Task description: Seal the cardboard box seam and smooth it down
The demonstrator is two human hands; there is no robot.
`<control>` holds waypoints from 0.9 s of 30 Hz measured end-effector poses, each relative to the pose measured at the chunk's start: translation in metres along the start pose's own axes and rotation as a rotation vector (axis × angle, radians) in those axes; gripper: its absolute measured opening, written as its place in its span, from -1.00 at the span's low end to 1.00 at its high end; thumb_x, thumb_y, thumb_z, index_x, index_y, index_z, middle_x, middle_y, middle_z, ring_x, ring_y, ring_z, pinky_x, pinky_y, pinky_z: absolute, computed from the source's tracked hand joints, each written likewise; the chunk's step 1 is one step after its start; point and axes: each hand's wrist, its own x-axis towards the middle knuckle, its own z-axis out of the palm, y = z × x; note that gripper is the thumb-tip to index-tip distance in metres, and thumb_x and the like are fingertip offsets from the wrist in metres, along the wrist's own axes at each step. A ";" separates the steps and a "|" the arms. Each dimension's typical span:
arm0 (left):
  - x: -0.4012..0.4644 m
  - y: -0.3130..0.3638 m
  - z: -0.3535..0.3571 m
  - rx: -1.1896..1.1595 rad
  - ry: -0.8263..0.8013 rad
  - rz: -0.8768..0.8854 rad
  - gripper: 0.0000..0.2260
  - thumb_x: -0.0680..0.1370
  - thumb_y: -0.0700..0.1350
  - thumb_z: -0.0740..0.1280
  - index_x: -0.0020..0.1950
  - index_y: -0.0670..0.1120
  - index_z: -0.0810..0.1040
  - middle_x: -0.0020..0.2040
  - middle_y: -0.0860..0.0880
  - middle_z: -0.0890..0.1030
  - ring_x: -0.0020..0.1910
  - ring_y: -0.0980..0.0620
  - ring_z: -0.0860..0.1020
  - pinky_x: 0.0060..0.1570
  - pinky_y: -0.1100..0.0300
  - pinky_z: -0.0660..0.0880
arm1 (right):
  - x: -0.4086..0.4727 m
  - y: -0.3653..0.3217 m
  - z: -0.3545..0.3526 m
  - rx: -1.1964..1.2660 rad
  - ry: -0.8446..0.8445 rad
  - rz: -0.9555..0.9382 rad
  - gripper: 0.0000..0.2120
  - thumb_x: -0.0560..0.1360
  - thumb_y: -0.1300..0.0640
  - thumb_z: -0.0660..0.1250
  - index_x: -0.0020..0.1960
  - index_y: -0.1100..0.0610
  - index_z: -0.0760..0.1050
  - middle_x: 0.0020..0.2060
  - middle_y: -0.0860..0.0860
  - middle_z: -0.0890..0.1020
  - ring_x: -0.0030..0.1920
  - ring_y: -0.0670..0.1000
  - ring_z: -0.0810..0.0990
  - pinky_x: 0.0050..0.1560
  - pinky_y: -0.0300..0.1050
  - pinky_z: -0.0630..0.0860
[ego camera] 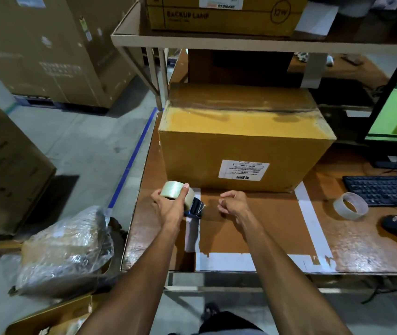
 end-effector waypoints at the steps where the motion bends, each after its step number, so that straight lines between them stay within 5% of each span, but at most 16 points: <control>1: 0.000 0.001 0.002 0.014 0.001 0.007 -0.09 0.34 0.40 0.61 0.49 0.04 0.28 0.33 -0.11 0.43 0.13 -0.14 0.58 0.02 -0.05 0.69 | 0.003 -0.001 0.000 -0.015 -0.010 -0.012 -0.77 0.54 0.51 0.39 0.00 0.19 0.62 0.01 0.25 0.71 -0.30 0.04 0.67 -0.53 -0.30 0.47; 9: 0.006 0.003 0.004 0.165 0.066 0.055 -0.10 0.39 0.55 0.44 0.50 -0.01 0.34 0.36 -0.12 0.52 0.28 -0.21 0.58 0.17 -0.18 0.64 | 0.010 0.002 -0.022 -0.157 -0.195 -0.055 -0.81 0.55 0.54 0.36 0.07 0.34 0.65 -0.17 0.23 0.68 -0.42 -0.01 0.63 -0.49 -0.23 0.50; 14: -0.011 0.003 -0.004 0.217 0.140 0.109 -0.19 0.59 0.39 0.38 0.67 -0.04 0.23 0.61 -0.20 0.37 0.51 -0.29 0.46 0.33 -0.22 0.52 | 0.005 -0.004 -0.030 -0.153 -0.303 -0.083 -0.78 0.57 0.56 0.31 0.14 0.39 0.63 -0.20 0.22 0.65 -0.33 0.07 0.63 -0.44 -0.19 0.51; 17: -0.039 -0.011 -0.004 0.368 0.244 0.321 -0.45 0.67 0.17 0.38 0.50 -0.14 0.36 0.48 -0.24 0.39 0.40 -0.25 0.49 0.22 -0.09 0.53 | 0.005 -0.006 -0.031 -0.123 -0.335 -0.083 -0.79 0.57 0.58 0.30 0.12 0.43 0.63 -0.18 0.27 0.63 -0.34 0.07 0.60 -0.44 -0.18 0.48; 21: -0.064 -0.043 0.009 0.612 -0.063 0.592 -0.63 0.64 -0.10 0.43 0.42 -0.08 0.45 0.39 -0.10 0.44 0.22 -0.10 0.59 0.12 0.05 0.60 | 0.010 -0.003 -0.032 -0.137 -0.342 -0.090 -0.76 0.56 0.59 0.29 -0.01 0.35 0.65 -0.24 0.25 0.64 -0.40 0.05 0.60 -0.45 -0.20 0.47; 27: -0.075 -0.048 0.035 0.776 -0.206 0.681 -0.54 0.55 -0.03 0.54 0.39 -0.03 0.48 0.36 -0.10 0.44 0.22 -0.16 0.56 0.13 -0.09 0.62 | 0.008 -0.002 -0.033 -0.137 -0.355 -0.134 -0.78 0.57 0.57 0.31 0.03 0.37 0.67 -0.24 0.23 0.66 -0.31 0.07 0.64 -0.37 -0.21 0.54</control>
